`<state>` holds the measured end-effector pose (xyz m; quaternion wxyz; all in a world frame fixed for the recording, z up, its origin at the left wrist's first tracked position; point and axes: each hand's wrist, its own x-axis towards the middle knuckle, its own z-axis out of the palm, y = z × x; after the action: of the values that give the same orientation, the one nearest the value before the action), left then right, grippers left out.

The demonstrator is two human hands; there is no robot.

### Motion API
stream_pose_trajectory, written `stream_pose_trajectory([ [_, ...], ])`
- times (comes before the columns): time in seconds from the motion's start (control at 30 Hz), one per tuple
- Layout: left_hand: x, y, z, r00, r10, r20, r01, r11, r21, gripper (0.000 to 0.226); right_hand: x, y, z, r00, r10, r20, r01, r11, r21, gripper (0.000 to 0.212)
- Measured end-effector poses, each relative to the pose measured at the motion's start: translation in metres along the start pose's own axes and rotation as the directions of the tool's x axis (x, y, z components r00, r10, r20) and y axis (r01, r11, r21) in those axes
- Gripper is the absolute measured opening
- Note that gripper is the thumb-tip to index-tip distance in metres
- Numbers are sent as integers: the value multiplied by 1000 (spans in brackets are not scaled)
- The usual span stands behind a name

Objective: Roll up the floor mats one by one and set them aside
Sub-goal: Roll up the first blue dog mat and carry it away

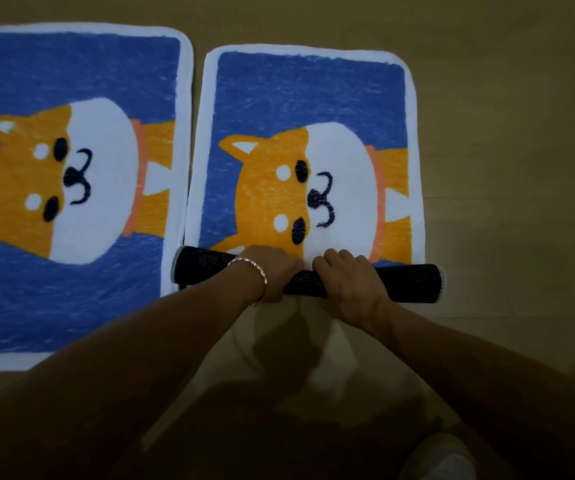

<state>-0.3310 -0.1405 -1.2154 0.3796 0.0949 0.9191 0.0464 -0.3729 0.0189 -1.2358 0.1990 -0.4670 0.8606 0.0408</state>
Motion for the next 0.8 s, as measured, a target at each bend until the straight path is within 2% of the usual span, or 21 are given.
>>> stream_pose_trajectory([
  [0.03,2,1,-6,998,16,62,-15,1000,-13,30,-2,-2,-1,999,14,-39,-16,999,-47,44],
  [0.1,2,2,-12,993,31,112,-26,999,-47,35,-2,1,-1,998,35,46,-37,999,25,39],
  [0.17,-3,3,-8,998,38,55,-33,995,-93,41,4,5,-7,974,23,225,-64,982,180,37],
  [0.27,-8,2,6,995,46,-83,-47,999,-11,48,14,9,-18,919,14,394,-110,969,223,43],
  [0.3,-7,2,8,995,40,-88,-39,999,7,48,12,8,-19,924,10,382,-93,976,199,43],
  [0.37,-3,2,7,1000,14,-22,-14,1000,-26,47,4,7,-13,987,-27,158,13,996,86,44],
  [0.4,1,2,5,1000,6,24,-4,998,-65,48,-1,6,-8,996,-66,59,66,998,0,47],
  [0.47,6,0,1,997,7,81,5,988,-152,47,-6,5,-1,997,-75,-36,71,992,-104,50],
  [0.53,4,-2,2,1000,7,26,-2,982,-187,48,-3,6,-3,998,-18,56,20,999,-36,46],
  [0.6,0,0,10,995,2,-103,-11,996,-85,54,7,10,-12,982,-6,188,-10,996,87,46],
  [0.67,-3,5,15,989,-11,-145,12,1000,2,57,18,16,-18,949,-19,314,-36,985,167,47],
  [0.73,1,7,11,995,-47,-87,44,999,-27,53,15,17,-17,960,-35,278,2,993,118,49],
  [0.8,9,6,2,999,-53,2,53,995,-85,48,6,16,-6,996,-52,69,56,996,-66,52],
])
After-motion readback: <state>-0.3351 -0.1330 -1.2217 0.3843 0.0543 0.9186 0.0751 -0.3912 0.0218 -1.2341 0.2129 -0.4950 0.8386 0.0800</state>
